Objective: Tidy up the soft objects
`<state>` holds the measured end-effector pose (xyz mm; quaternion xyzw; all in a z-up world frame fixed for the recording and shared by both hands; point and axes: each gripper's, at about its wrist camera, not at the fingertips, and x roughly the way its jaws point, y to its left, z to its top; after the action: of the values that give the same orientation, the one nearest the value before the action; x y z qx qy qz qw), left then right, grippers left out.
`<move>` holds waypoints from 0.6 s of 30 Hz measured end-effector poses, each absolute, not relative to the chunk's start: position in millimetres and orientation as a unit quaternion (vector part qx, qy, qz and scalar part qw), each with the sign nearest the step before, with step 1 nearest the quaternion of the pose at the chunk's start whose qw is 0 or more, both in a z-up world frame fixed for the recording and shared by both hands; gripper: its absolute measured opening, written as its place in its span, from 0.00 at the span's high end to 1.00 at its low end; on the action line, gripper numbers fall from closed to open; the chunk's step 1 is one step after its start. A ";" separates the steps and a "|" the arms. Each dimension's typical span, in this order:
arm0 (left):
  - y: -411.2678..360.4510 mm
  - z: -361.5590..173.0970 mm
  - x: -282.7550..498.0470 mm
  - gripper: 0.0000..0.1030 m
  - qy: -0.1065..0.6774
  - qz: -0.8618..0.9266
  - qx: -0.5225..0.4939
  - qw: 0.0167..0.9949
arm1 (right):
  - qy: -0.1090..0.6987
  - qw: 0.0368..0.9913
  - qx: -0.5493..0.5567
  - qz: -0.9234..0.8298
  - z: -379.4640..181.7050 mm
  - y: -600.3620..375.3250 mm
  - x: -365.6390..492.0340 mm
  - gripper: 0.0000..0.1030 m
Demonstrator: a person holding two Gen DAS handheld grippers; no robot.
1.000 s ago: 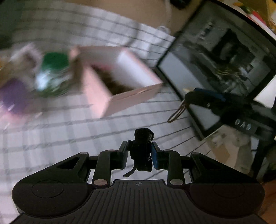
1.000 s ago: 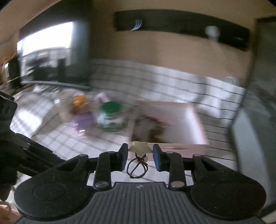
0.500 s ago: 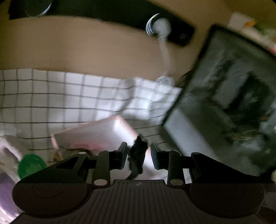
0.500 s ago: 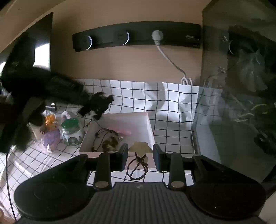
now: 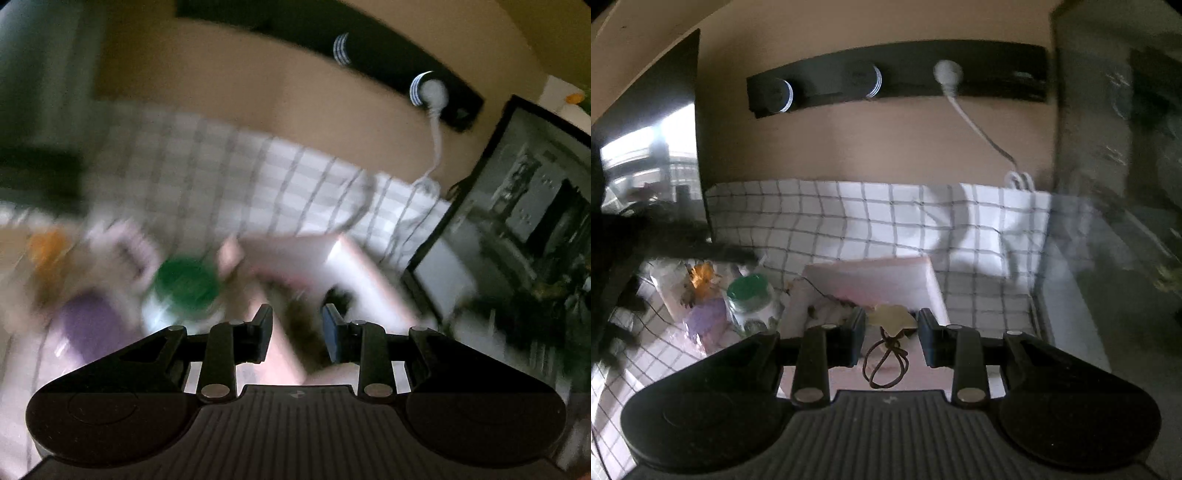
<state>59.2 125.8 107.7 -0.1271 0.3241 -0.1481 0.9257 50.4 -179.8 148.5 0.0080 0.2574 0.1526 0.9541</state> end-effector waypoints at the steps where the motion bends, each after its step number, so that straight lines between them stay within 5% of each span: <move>1: 135.3 103.3 49.0 0.68 0.331 -0.138 -0.130 0.925 | 0.251 0.956 0.008 0.153 151.2 -175.4 56.0 0.70; 6: 188.7 85.1 8.2 0.68 0.347 -0.062 -0.149 0.924 | 0.227 0.964 0.002 0.136 162.3 -152.6 100.2 0.68; 9: 218.9 80.5 -12.7 0.68 0.342 -0.011 -0.173 0.924 | 0.254 0.957 -0.007 0.138 156.0 -140.1 128.9 0.45; 18: 297.2 119.2 -58.7 0.68 0.279 0.111 -0.157 0.941 | 0.319 0.935 0.033 0.153 140.0 -105.7 136.9 0.45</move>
<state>-58.7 297.2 119.2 -0.1566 0.2791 0.1108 0.9409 136.9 -105.7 140.0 0.0333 0.3193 0.1526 0.9347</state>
